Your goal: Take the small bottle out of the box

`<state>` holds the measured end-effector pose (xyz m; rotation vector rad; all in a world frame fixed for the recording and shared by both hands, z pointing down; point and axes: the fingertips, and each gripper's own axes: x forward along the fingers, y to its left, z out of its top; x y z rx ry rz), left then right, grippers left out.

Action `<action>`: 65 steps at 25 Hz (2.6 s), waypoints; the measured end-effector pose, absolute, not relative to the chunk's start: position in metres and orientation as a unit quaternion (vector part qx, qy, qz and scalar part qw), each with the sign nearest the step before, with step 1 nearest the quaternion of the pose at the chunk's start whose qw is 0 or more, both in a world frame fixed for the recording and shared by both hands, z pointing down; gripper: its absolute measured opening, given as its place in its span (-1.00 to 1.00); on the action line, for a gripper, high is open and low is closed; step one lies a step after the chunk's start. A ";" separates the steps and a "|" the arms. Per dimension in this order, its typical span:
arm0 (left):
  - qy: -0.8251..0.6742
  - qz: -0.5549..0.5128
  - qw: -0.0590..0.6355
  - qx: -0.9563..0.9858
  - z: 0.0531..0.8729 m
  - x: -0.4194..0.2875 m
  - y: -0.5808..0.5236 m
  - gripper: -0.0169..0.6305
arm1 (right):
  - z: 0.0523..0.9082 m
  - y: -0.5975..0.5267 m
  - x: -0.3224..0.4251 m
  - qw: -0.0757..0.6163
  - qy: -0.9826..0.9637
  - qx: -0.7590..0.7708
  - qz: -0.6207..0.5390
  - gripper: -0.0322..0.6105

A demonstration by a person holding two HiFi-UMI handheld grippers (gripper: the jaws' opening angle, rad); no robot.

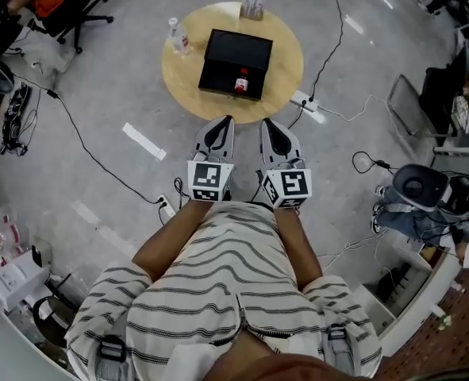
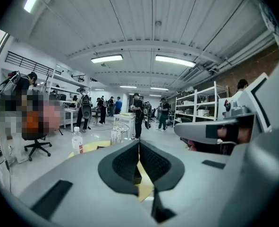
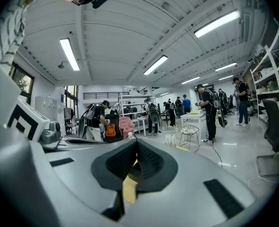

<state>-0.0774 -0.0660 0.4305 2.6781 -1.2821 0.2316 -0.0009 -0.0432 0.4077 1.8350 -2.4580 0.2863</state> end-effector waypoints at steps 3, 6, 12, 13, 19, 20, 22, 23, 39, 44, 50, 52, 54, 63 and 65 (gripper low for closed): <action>-0.417 0.078 0.090 0.901 0.437 -0.076 -0.084 -0.88 | 0.412 -0.059 -0.001 0.036 -0.788 0.607 0.094 -0.84; -0.402 0.086 0.097 0.906 0.441 -0.073 -0.098 -0.88 | 0.413 -0.073 0.002 0.043 -0.777 0.621 0.098 -0.84; -0.394 0.101 0.116 0.906 0.455 -0.070 -0.122 -0.88 | 0.419 -0.090 0.004 0.055 -0.768 0.630 0.101 -0.85; -0.395 0.106 0.118 0.905 0.458 -0.069 -0.125 -0.88 | 0.420 -0.092 0.005 0.056 -0.767 0.631 0.102 -0.85; -0.400 0.132 0.127 0.898 0.473 -0.057 -0.140 -0.88 | 0.428 -0.107 0.020 0.057 -0.769 0.626 0.114 -0.85; -0.402 0.136 0.127 0.896 0.476 -0.055 -0.143 -0.88 | 0.431 -0.110 0.023 0.057 -0.771 0.624 0.115 -0.85; -0.407 0.146 0.128 0.893 0.483 -0.048 -0.150 -0.88 | 0.435 -0.117 0.029 0.057 -0.776 0.618 0.115 -0.84; -0.409 0.152 0.128 0.890 0.486 -0.045 -0.154 -0.88 | 0.437 -0.121 0.032 0.057 -0.778 0.615 0.116 -0.85; -0.430 0.243 0.178 0.851 0.548 -0.008 -0.199 -0.88 | 0.468 -0.158 0.065 0.059 -0.798 0.580 0.153 -0.84; -0.433 0.269 0.200 0.837 0.571 -0.003 -0.209 -0.88 | 0.478 -0.166 0.070 0.061 -0.799 0.574 0.166 -0.84; -0.437 0.290 0.225 0.821 0.597 -0.003 -0.218 -0.87 | 0.490 -0.169 0.077 0.066 -0.800 0.569 0.181 -0.85; -0.436 0.295 0.236 0.817 0.600 -0.005 -0.217 -0.87 | 0.489 -0.167 0.075 0.066 -0.800 0.567 0.184 -0.84; -0.434 0.302 0.247 0.812 0.605 -0.005 -0.215 -0.87 | 0.489 -0.166 0.075 0.067 -0.800 0.567 0.186 -0.84; -0.429 0.330 0.279 0.794 0.634 0.004 -0.226 -0.58 | 0.499 -0.173 0.080 0.071 -0.799 0.565 0.195 -0.84; -0.428 0.336 0.282 0.790 0.639 0.006 -0.229 -0.54 | 0.503 -0.174 0.081 0.073 -0.799 0.563 0.197 -0.84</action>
